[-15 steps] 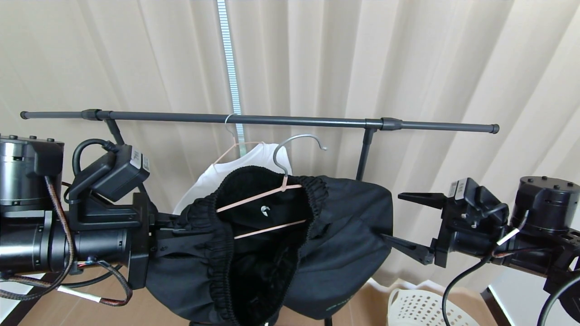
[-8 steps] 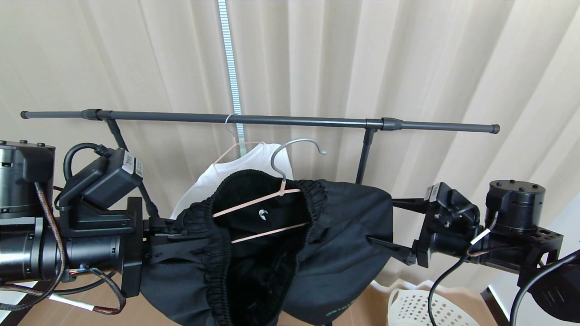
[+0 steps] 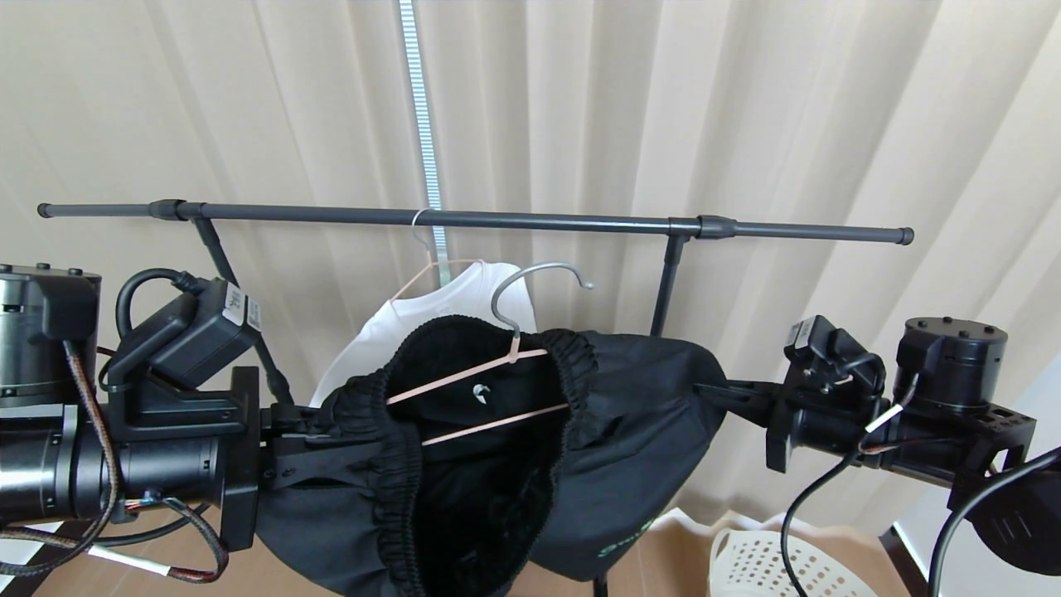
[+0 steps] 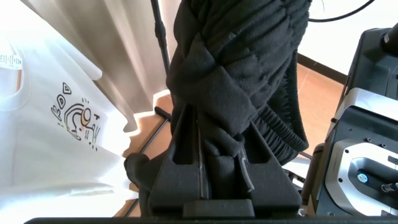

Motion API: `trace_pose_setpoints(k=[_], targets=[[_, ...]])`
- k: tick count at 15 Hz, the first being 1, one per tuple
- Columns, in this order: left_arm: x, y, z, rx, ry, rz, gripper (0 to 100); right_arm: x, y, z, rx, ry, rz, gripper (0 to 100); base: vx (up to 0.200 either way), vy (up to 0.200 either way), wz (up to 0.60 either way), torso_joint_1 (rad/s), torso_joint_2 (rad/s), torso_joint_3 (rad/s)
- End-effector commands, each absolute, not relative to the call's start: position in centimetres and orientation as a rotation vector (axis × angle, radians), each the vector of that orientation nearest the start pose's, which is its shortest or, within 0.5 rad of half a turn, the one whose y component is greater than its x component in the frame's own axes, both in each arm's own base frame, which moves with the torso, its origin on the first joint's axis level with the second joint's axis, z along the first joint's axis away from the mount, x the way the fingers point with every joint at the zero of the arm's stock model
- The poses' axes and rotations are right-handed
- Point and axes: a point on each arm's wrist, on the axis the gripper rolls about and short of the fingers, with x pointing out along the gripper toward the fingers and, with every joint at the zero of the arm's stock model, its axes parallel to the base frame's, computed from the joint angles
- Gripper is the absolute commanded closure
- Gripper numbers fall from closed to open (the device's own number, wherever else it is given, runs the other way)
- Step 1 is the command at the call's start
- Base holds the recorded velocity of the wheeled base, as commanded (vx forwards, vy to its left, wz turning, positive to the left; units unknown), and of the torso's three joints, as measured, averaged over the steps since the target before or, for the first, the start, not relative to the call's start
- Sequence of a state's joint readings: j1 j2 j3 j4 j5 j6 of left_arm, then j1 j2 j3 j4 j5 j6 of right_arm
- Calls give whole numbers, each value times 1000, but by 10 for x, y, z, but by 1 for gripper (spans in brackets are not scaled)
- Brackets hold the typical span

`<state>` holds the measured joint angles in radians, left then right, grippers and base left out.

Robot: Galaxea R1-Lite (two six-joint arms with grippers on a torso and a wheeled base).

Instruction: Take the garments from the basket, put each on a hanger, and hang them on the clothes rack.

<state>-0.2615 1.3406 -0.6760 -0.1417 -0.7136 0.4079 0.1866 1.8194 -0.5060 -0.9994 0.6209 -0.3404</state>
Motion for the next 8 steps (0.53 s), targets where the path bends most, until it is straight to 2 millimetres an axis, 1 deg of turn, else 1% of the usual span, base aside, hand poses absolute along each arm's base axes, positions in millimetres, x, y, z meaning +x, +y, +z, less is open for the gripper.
trace_pose_setpoints(k=[1,8], targets=[[189,-65,195,244,329,-1040,100,281,57,116,-248,157,810,100,0,0,0,0,0,0],[187,-62,193,240,333,-1025,100,293,37,126,-199,141,733,100,0,0,0,0,0,0]])
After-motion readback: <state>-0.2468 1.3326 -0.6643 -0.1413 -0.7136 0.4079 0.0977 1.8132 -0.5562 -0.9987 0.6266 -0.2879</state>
